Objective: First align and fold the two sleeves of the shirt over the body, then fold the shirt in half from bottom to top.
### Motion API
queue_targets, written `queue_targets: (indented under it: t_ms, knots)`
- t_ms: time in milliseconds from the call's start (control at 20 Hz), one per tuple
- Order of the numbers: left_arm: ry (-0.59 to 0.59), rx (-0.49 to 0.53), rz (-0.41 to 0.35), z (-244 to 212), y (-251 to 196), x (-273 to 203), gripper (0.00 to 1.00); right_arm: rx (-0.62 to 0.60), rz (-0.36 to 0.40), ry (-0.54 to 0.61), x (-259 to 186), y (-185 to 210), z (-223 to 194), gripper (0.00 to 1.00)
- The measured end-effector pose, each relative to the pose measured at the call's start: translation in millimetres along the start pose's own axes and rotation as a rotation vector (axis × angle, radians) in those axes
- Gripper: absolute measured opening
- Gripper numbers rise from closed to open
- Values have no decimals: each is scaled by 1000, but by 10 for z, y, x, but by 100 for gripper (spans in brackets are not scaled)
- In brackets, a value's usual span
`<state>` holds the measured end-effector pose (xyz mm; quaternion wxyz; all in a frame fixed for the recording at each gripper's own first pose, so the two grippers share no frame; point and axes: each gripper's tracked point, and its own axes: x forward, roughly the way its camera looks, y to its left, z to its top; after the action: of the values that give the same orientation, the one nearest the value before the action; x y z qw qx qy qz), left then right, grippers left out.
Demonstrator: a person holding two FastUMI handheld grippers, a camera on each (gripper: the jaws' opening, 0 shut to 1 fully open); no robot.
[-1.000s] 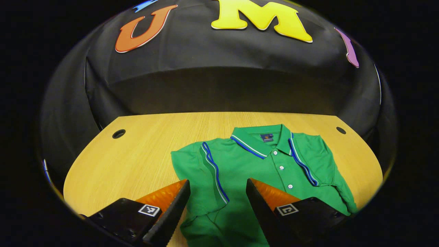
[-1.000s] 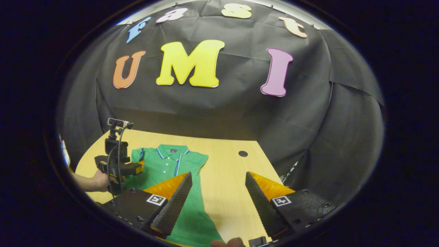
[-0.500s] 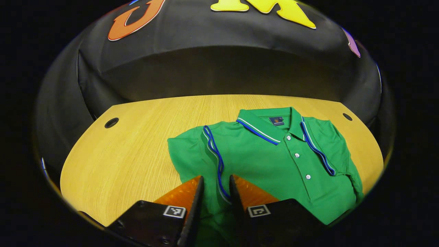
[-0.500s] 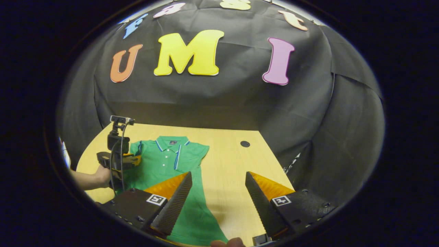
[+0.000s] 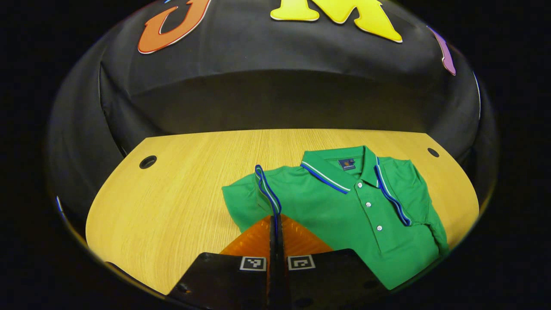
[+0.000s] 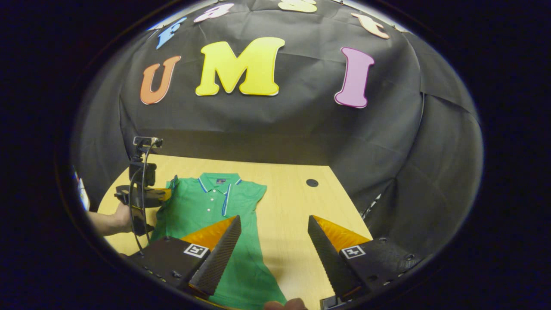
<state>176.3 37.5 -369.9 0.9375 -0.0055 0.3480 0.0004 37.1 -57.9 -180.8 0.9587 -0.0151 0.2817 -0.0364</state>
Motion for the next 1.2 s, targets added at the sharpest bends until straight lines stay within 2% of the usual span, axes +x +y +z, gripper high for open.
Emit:
queue_targets:
  t_ms: [150,350,550,800,900,1000,1100,1200]
  knots:
    - [-57,-4,-19,327,-171,-152,5,12,4,-13,-40,-3,16,96]
    - [-100,54,-69,573,-629,-230,5,14,-17,-29,-140,-120,-5,98]
    - [-84,61,-121,527,-1093,-156,6,35,-68,-33,-274,-389,-82,97]
    - [-27,57,-109,322,-1335,13,6,67,-127,-20,-370,-690,-180,96]
    - [6,34,-150,211,-1456,42,12,72,-129,-19,-369,-728,-197,96]
    - [4,15,-158,224,-1474,-59,56,67,-117,-20,-334,-680,-167,97]
    - [-38,12,-131,315,-1374,-161,100,53,-92,-32,-314,-587,-118,95]
    - [-78,3,-107,417,-1245,-309,100,35,-59,-56,-325,-442,-31,97]
